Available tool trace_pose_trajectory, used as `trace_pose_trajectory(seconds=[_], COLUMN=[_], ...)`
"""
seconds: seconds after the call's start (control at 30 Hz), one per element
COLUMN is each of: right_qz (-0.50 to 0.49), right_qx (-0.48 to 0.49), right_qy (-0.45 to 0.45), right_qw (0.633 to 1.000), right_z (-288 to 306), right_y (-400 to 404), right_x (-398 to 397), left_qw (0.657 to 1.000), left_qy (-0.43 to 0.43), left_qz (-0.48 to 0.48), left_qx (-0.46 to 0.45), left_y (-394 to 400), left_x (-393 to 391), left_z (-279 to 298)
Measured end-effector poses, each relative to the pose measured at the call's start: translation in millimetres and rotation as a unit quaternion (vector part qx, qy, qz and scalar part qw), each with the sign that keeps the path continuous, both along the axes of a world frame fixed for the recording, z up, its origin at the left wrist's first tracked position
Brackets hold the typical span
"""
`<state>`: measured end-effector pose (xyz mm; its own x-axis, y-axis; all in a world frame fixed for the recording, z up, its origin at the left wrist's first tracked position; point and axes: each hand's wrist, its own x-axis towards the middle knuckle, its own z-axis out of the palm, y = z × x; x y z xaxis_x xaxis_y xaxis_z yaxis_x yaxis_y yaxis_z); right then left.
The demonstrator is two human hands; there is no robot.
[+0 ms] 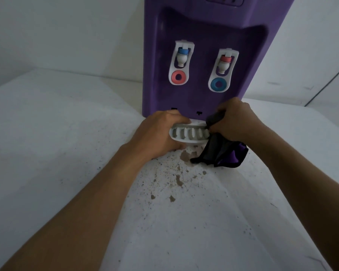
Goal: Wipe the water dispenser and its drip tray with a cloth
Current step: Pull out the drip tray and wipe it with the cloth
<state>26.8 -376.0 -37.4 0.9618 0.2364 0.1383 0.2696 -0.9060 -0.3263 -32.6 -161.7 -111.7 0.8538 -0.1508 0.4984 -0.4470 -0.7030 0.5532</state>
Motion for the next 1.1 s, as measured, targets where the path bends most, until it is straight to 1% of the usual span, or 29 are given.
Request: trace_pose_trajectory(seconds=[0.1, 0.27, 0.37, 0.47, 0.53, 0.67, 0.77, 0.83, 0.93, 1.0, 1.1], right_qz=[0.036, 0.052, 0.031, -0.008, 0.0, 0.04, 0.049, 0.033, -0.019, -0.049, -0.049], right_qx=[-0.051, -0.077, -0.039, 0.002, 0.007, -0.019, -0.039, -0.005, 0.122, 0.183, 0.198], right_qy=[0.0, 0.072, 0.065, 0.016, 0.002, 0.064, 0.096, 0.113, 0.109, 0.107, 0.126], right_qw=[0.998, 0.993, 0.997, 1.0, 1.0, 0.997, 0.993, 0.993, 0.986, 0.976, 0.971], right_z=[-1.6, 6.4, 6.7, -3.6, -8.9, 2.0, 12.2, 17.4, 22.1, 20.7, 18.2], right_y=[-5.1, -9.2, -4.3, 0.8, 0.2, -7.5, -17.6, -32.0, -56.9, -67.0, -67.9], right_x=[-3.4, -1.4, 3.8, 3.3, 0.6, -3.4, -9.8, -12.4, -11.5, -10.1, -10.3], left_qw=[1.0, 1.0, 1.0, 1.0, 1.0, 1.0, 0.999, 0.999, 0.999, 0.999, 0.999], left_qy=[-0.005, -0.011, 0.005, 0.017, 0.019, 0.021, 0.034, 0.035, 0.03, 0.03, 0.027], left_qz=[0.006, 0.012, 0.007, 0.001, 0.002, 0.003, 0.001, 0.0, -0.001, -0.001, 0.003], left_qx=[0.003, 0.009, 0.001, -0.007, -0.008, -0.013, -0.024, -0.029, -0.028, -0.028, -0.023], left_y=[-0.2, -1.4, 0.1, 1.4, 1.6, 1.7, 2.6, 3.7, 3.4, 3.1, 2.8], left_x=[-1.5, -2.4, -0.6, 1.2, 1.4, 1.4, 1.7, 2.0, 2.4, 2.2, 1.6], left_z=[0.3, 2.6, 1.7, -0.7, -1.7, -1.7, -3.7, -3.8, -4.3, -4.9, -5.5])
